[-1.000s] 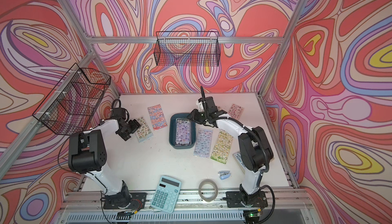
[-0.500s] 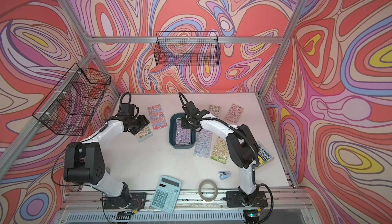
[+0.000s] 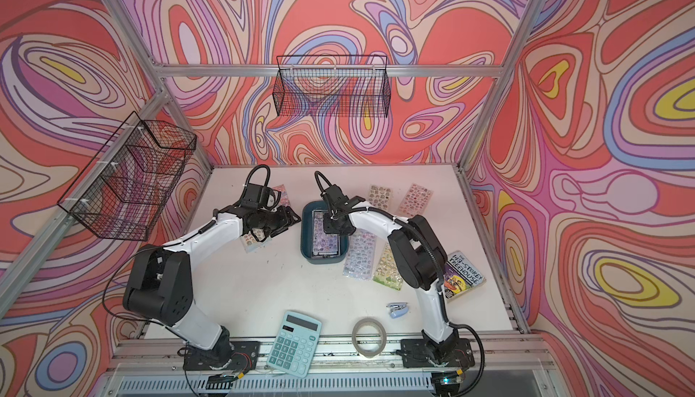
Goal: Take the stickers out of the storage box
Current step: Place the sticker at the center of the board, then pick up the sticker from the storage box.
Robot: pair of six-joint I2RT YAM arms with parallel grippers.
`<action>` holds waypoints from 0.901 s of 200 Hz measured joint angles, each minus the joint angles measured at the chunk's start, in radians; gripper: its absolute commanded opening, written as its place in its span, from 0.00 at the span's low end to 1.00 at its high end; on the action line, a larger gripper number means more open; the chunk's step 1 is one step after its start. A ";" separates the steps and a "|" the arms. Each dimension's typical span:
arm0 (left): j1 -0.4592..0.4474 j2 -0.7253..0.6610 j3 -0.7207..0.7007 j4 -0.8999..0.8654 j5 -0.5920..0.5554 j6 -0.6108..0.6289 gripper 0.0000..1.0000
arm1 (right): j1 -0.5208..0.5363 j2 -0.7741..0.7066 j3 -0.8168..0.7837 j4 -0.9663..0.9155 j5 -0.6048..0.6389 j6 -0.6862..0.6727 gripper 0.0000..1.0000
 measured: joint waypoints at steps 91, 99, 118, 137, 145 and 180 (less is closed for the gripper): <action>-0.078 0.116 0.048 0.016 0.002 -0.018 0.25 | 0.008 0.037 0.034 -0.014 0.037 0.029 0.47; -0.082 0.119 0.055 0.016 -0.002 -0.018 0.25 | 0.008 0.040 0.034 -0.011 0.034 0.035 0.48; -0.085 0.128 0.058 0.016 -0.006 -0.018 0.22 | 0.008 0.047 0.033 -0.005 0.024 0.047 0.50; -0.089 0.139 0.058 0.011 -0.010 -0.018 0.21 | 0.008 0.049 0.028 0.006 0.014 0.058 0.52; -0.090 0.143 0.058 0.009 -0.013 -0.018 0.20 | 0.008 0.050 0.028 0.011 0.010 0.063 0.53; -0.090 0.147 0.066 -0.002 -0.020 -0.018 0.19 | 0.009 0.051 0.027 0.023 0.008 0.079 0.57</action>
